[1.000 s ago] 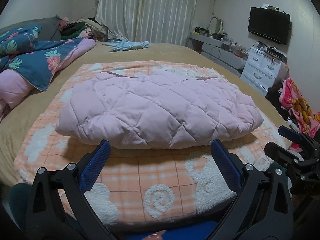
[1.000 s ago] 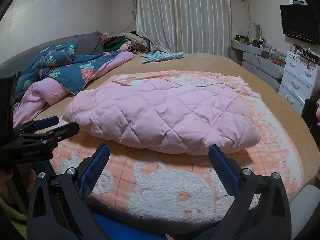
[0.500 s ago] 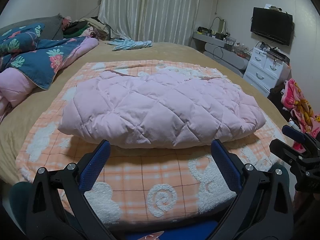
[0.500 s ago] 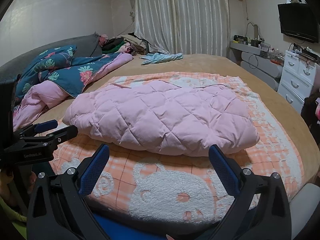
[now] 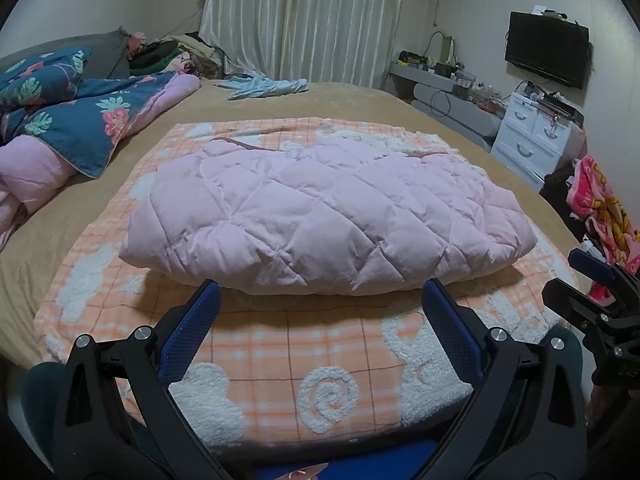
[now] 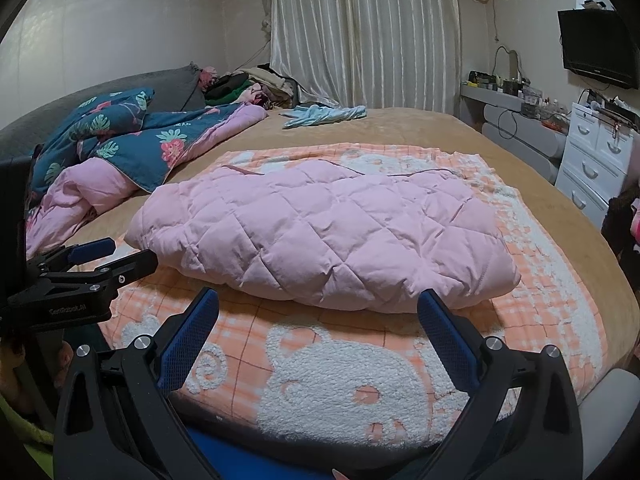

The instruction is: Fold large clothes

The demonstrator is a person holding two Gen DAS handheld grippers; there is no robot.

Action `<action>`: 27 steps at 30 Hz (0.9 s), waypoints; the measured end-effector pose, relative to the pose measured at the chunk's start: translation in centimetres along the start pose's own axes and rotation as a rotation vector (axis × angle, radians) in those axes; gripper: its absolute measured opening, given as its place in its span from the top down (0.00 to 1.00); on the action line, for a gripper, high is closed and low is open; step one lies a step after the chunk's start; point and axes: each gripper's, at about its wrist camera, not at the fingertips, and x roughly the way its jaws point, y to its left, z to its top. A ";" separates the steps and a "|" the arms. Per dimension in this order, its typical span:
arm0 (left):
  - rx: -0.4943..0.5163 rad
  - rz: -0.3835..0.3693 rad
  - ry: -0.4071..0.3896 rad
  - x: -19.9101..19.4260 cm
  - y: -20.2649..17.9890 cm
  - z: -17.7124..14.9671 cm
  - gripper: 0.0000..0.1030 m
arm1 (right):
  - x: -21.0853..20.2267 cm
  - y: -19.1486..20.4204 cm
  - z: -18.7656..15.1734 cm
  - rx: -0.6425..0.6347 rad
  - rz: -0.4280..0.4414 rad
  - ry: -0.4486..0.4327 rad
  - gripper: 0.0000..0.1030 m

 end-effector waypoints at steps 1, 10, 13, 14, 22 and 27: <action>-0.002 -0.001 0.001 0.0 0.0 0.0 0.09 | 0.0 0.0 0.0 0.001 0.001 0.000 0.04; 0.000 0.007 0.003 0.0 0.1 0.1 0.09 | 0.0 0.1 0.0 -0.005 0.001 -0.001 0.04; 0.002 0.011 0.002 -0.1 0.1 0.1 0.09 | 0.0 0.1 0.0 -0.005 0.002 -0.001 0.04; 0.003 0.011 0.002 0.0 0.1 0.1 0.09 | 0.0 0.1 0.0 -0.004 0.004 -0.001 0.04; 0.004 0.013 0.001 -0.1 0.1 0.1 0.09 | 0.0 0.1 0.0 -0.004 0.003 -0.001 0.04; 0.002 0.015 -0.003 -0.3 0.0 0.2 0.09 | 0.1 0.1 0.0 -0.006 0.003 0.000 0.04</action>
